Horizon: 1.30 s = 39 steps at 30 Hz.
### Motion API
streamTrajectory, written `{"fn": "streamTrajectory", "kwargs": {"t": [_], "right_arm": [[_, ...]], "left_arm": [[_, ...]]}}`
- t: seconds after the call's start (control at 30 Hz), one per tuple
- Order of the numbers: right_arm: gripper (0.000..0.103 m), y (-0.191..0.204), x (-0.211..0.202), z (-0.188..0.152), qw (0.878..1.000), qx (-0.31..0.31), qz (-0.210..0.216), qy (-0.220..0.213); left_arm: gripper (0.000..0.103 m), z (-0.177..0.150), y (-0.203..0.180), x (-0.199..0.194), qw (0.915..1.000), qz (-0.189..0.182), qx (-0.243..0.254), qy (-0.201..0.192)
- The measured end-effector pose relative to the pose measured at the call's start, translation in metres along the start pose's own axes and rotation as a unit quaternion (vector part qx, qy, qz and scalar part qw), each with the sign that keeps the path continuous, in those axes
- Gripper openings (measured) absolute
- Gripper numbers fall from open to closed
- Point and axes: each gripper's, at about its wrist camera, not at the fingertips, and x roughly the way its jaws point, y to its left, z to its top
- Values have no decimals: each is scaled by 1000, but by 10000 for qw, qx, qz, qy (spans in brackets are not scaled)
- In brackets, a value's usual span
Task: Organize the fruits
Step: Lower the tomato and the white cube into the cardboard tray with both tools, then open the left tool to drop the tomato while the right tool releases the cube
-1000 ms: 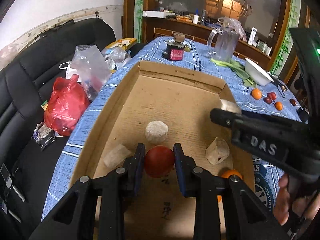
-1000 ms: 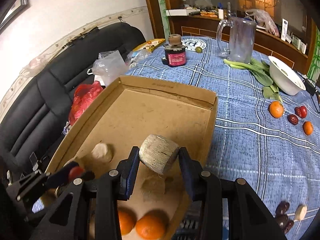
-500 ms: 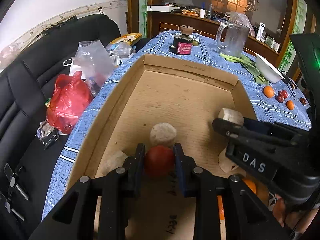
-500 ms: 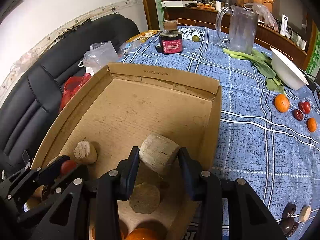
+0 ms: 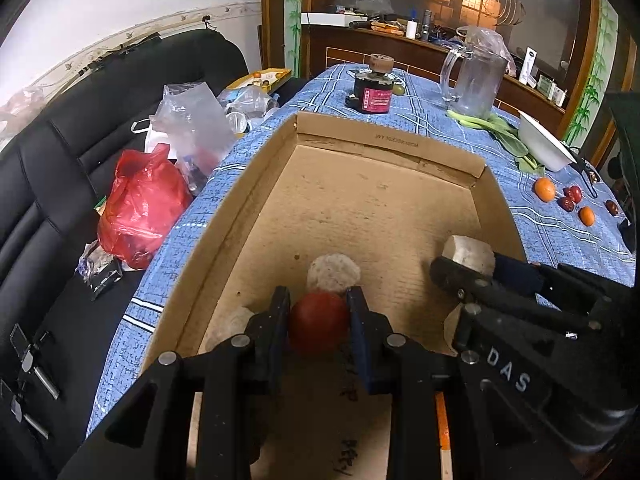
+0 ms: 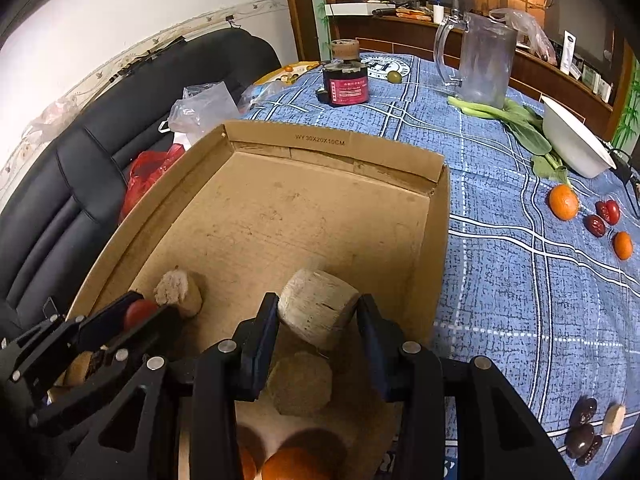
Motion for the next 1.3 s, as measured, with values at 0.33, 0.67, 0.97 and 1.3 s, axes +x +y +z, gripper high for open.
{"fn": "streamTrajectory", "kwargs": {"t": [0.33,0.67,0.97,1.3], "right_arm": [[44,2,1,0,9999,-101,-20,64],[50,-4,-4,1,10000,12,33,-29],[55,-5,-23,-1,9994,69,202,-257],[55,-25,-70,-17,9978,222,273,-569]], "left_arm": [[29,0,0,1,10000,25,-7,20],[49,-1,12,-5,9991,-239,-347,48],[60,-4,15,-35,9982,-363,-449,-185],[63,-12,19,-78,9960,-403,-604,-519]]}}
